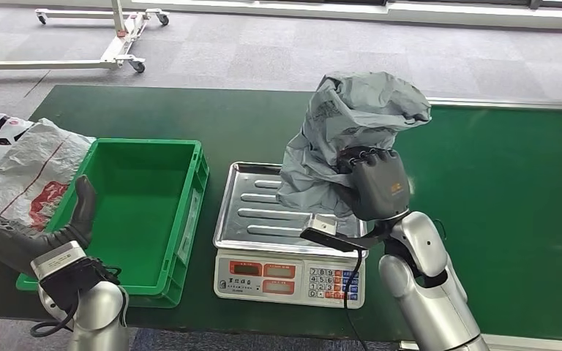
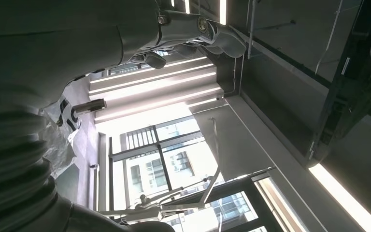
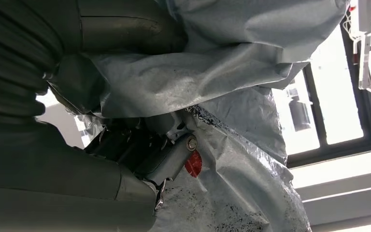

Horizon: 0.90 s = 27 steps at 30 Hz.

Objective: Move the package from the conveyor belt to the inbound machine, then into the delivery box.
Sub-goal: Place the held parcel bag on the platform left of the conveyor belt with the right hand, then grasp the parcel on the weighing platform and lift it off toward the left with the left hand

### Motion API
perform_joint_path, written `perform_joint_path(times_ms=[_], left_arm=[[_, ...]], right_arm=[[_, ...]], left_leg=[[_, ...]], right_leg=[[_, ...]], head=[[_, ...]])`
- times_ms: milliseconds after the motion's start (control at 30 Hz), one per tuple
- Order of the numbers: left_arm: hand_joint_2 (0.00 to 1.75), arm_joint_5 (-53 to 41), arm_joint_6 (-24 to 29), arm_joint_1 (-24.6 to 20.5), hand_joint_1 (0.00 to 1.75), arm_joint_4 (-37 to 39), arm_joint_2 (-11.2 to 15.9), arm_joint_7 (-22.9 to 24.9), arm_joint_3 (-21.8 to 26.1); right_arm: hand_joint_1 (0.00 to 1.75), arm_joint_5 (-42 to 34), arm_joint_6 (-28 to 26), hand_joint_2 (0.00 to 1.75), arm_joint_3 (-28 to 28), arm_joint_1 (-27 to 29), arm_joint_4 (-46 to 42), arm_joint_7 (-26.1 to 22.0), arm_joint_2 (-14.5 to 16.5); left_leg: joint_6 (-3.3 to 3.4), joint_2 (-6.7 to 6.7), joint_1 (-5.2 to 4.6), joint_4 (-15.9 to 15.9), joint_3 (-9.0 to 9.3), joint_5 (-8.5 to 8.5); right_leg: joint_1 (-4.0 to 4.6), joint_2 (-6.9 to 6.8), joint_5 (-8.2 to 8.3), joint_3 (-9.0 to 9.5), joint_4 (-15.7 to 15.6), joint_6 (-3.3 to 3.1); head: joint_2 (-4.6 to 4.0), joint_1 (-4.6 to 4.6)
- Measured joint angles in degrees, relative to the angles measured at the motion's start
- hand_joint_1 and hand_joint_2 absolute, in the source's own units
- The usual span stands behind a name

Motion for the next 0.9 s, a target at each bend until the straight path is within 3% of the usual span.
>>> perform_joint_path(times_ms=[33, 67, 167, 267, 400, 633, 767, 900], left_arm=[[1.75, 0.0, 0.0, 0.0, 0.00, -0.1, 0.0, 0.0, 0.0], [1.75, 0.0, 0.0, 0.0, 0.00, -0.3, 0.0, 0.0, 0.0], [1.75, 0.0, 0.0, 0.1, 0.00, -0.8, 0.0, 0.0, 0.0], [1.75, 0.1, 0.0, 0.2, 0.00, -1.3, 0.0, 0.0, 0.1], [1.75, 0.1, 0.0, 0.3, 0.00, -1.9, 0.0, 0.0, 0.1], [1.75, 0.1, 0.0, 0.4, 0.00, -2.3, 0.0, 0.0, 0.2], [1.75, 0.1, 0.0, 0.4, 0.00, -2.3, 0.0, 0.0, 0.2], [1.75, 0.0, 0.0, 0.4, 0.00, -2.3, 0.0, 0.0, 0.2]], right_arm=[[1.75, -0.5, 0.0, 1.75, 0.4, -0.3, 0.1, 0.2, 0.0], [1.39, -0.9, 0.1, 1.75, 0.6, -0.6, 0.2, 0.3, 0.0], [0.08, -2.2, 0.4, 1.75, 1.2, -1.1, 0.5, 0.4, 0.0], [0.00, -3.5, 0.9, 1.75, 1.2, -1.3, 1.1, 0.4, 0.0], [0.00, -4.6, 1.3, 0.00, 1.2, -1.6, 2.5, 0.2, -0.1], [0.00, -8.8, 2.5, 0.00, 1.2, -1.6, 4.0, -1.1, -0.5], [0.00, -10.0, 3.3, 1.75, 1.2, -1.7, 4.3, -1.1, -1.0], [0.00, -10.9, 3.9, 1.75, 1.1, -1.8, 4.8, -1.1, -1.5]], left_leg=[[0.00, 0.01, -0.01, 0.0, 0.00, 0.00], [0.00, 0.02, -0.01, 0.0, 0.01, 0.00], [0.00, 0.02, -0.01, 0.0, 0.01, 0.00], [0.00, 0.00, -0.01, 0.0, 0.01, 0.00], [0.00, 0.01, 0.00, 0.0, 0.01, 0.00], [0.00, 0.01, -0.01, 0.0, 0.00, 0.00], [0.00, 0.02, -0.01, 0.0, 0.00, 0.00], [0.00, 0.02, -0.01, 0.0, 0.01, 0.00]], right_leg=[[-0.01, 0.01, 0.00, 0.00, 0.0, 0.00], [-0.01, 0.02, 0.00, 0.00, 0.0, 0.00], [-0.01, 0.01, 0.01, 0.01, 0.0, 0.00], [0.00, 0.00, 0.01, 0.01, 0.0, -0.01], [0.01, 0.01, 0.01, 0.01, 0.0, -0.01], [0.00, 0.00, 0.01, 0.00, 0.0, -0.01], [0.00, 0.00, 0.01, 0.00, 0.0, -0.01], [0.00, 0.00, 0.01, 0.01, 0.0, -0.01]], head=[[0.00, -0.01], [0.00, -0.01], [0.00, -0.01], [0.00, -0.01], [0.00, -0.01], [0.00, -0.01], [0.00, -0.01], [0.00, -0.01]])
